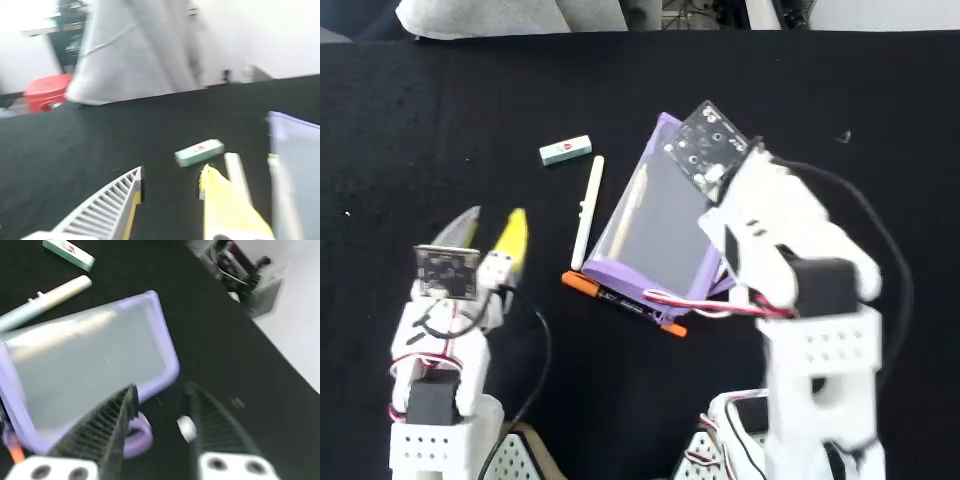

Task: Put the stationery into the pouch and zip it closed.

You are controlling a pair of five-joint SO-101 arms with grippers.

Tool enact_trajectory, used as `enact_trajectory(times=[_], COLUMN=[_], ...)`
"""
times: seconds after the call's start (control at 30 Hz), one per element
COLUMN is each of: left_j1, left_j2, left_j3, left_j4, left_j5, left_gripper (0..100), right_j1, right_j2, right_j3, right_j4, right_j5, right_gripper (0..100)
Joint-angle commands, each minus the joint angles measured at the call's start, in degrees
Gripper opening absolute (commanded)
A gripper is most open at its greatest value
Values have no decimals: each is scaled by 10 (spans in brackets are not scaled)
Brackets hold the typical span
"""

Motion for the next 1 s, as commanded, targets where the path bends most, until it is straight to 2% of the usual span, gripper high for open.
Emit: enact_trajectory(times=[0.0, 0.17, 0.3, 0.5, 0.77, 0.97], left_j1=[-78, -182, -222, -225, -224, -224], left_j2=[-5, -5, -5, -4, -4, -4], left_j3=[-15, 30, 61, 87, 87, 87], left_j4=[2, 2, 2, 2, 17, 18], left_j5=[37, 63, 64, 65, 66, 66], left_gripper=[197, 197, 197, 196, 196, 196], right_j1=[-62, -131, -150, -167, -238, -258], right_j2=[49, 51, 51, 47, 46, 50], right_j3=[109, 226, 283, 359, 314, 372], right_j4=[-136, -251, -295, -348, -237, -296], right_j5=[-6, -9, -33, -36, -78, -79], right_gripper=[211, 208, 209, 209, 208, 206])
